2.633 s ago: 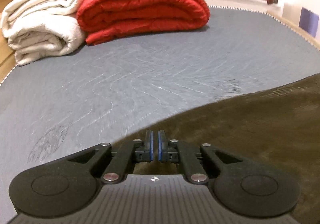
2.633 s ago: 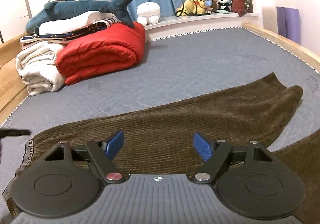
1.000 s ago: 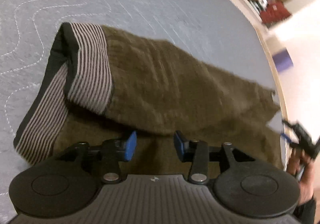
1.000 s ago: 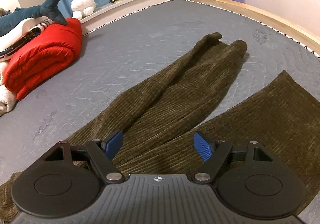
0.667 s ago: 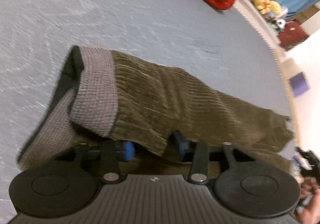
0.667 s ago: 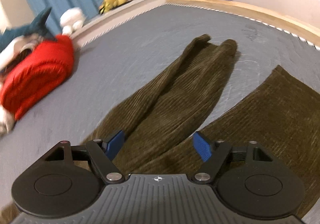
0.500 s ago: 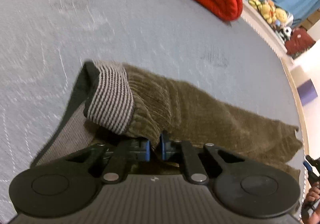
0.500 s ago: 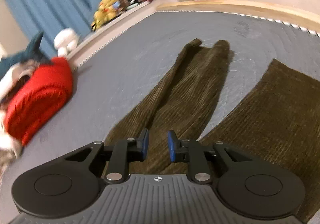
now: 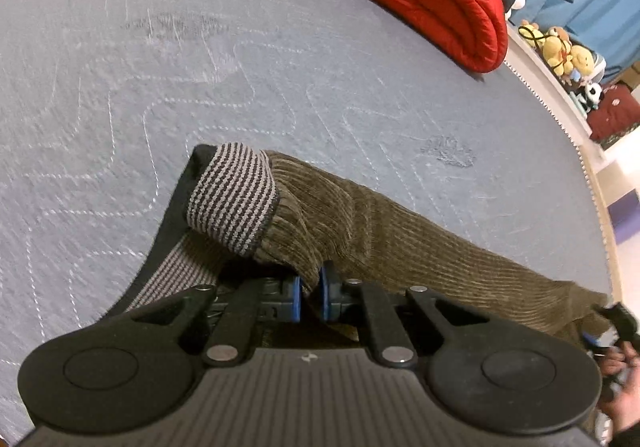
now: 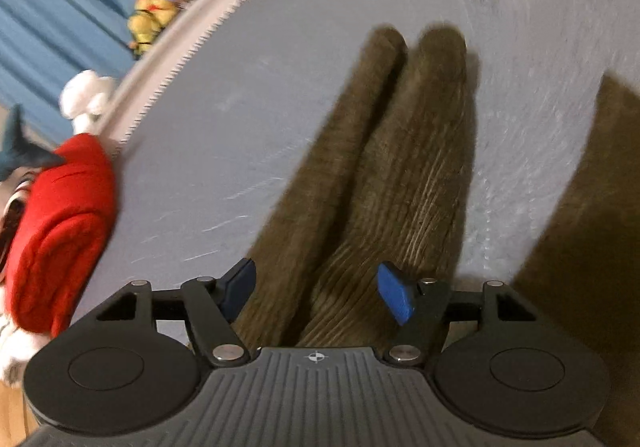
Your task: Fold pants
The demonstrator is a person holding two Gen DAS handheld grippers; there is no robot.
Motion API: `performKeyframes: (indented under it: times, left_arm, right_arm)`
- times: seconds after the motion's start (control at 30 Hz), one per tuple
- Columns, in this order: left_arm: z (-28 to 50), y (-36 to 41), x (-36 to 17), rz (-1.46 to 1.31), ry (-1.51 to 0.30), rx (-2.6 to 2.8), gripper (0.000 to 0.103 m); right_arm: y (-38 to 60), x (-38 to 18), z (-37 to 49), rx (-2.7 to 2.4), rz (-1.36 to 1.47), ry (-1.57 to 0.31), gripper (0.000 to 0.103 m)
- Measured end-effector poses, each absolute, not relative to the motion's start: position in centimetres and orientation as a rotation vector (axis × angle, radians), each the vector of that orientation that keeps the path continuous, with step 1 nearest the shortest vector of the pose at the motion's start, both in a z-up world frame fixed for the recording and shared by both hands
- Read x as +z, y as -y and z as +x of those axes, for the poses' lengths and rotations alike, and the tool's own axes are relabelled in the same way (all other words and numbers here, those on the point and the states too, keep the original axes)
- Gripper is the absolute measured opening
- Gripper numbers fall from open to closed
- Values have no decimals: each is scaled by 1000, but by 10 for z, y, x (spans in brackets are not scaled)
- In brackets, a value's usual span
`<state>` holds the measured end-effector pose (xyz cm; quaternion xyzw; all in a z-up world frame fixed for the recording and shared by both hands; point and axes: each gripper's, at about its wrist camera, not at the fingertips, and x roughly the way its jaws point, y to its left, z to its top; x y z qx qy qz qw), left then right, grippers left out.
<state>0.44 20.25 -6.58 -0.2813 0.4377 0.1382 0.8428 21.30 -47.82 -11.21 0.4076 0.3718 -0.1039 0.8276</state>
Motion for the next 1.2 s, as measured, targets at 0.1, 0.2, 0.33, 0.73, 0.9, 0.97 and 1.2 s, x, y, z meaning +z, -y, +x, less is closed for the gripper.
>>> performKeyframes:
  times: [0.1, 0.2, 0.33, 0.73, 0.9, 0.97, 1.2]
  left_arm:
    - [3, -210, -68, -640, -924, 286, 26]
    - [4, -216, -72, -647, -927, 297, 34]
    - [6, -214, -69, -621, -927, 285, 21]
    - [-51, -218, -29, -579, -828, 252, 10]
    - [-83, -218, -15, -565, -843, 216, 10]
    - [-93, -215, -16, -529, -872, 200, 10]
    - [-102, -227, -39, -540, -1009, 217, 16]
  right_arm:
    - [480, -123, 231, -207, 856, -745, 68]
    - [486, -124, 243, -196, 877, -708, 33]
    - [492, -125, 246, -217, 854, -702, 14]
    - [497, -25, 115, -169, 742, -510, 11]
    - [497, -10, 25, -274, 656, -579, 11]
    - [500, -19, -9, -338, 658, -654, 11]
    - [507, -74, -76, -420, 783, -815, 12]
